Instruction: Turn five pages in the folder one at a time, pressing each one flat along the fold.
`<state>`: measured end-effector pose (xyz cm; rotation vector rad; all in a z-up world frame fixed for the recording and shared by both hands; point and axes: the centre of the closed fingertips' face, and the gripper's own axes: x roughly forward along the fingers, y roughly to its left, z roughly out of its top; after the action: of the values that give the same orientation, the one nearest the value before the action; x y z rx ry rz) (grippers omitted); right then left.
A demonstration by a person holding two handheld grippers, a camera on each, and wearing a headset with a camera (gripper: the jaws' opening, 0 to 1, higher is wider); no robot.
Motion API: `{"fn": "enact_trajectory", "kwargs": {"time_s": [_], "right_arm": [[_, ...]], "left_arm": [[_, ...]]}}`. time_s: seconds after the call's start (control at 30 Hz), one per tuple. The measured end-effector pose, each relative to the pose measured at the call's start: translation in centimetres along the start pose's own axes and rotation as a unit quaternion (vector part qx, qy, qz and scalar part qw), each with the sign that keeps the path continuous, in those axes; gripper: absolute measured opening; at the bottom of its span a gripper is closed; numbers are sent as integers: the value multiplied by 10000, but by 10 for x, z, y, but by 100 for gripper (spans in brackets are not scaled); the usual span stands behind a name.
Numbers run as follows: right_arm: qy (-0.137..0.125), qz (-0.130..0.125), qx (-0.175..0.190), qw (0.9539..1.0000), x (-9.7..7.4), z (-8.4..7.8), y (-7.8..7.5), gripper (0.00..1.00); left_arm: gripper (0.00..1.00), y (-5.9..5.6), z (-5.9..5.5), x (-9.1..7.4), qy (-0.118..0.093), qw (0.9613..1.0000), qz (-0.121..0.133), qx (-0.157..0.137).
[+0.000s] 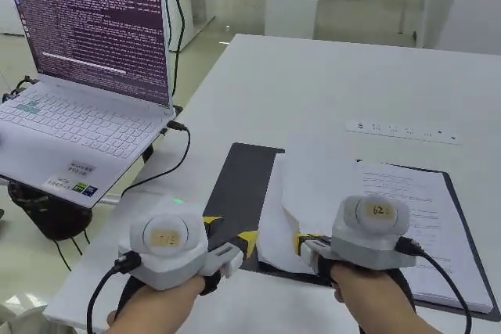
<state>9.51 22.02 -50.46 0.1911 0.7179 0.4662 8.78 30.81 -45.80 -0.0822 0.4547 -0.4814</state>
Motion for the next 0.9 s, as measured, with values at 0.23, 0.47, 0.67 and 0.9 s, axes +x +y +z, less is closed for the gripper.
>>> {"fn": "enact_trajectory", "kwargs": {"time_s": [0.23, 0.47, 0.67, 0.9], "right_arm": [[355, -36, -93, 9993, 19, -21, -4, 0], [589, -84, -123, 9982, 32, -38, -9, 0], [596, -82, -140, 9981, 35, -43, -11, 0], [507, 90, -173, 9985, 35, -43, -7, 3]], "left_arm": [[35, 6, -8, -4, 75, 9999, 63, -108], [34, 10, -15, -4, 160, 9996, 104, -199], [34, 12, -20, -3, 202, 9994, 138, -241], [34, 10, -24, -2, 243, 9993, 132, -247]]}}
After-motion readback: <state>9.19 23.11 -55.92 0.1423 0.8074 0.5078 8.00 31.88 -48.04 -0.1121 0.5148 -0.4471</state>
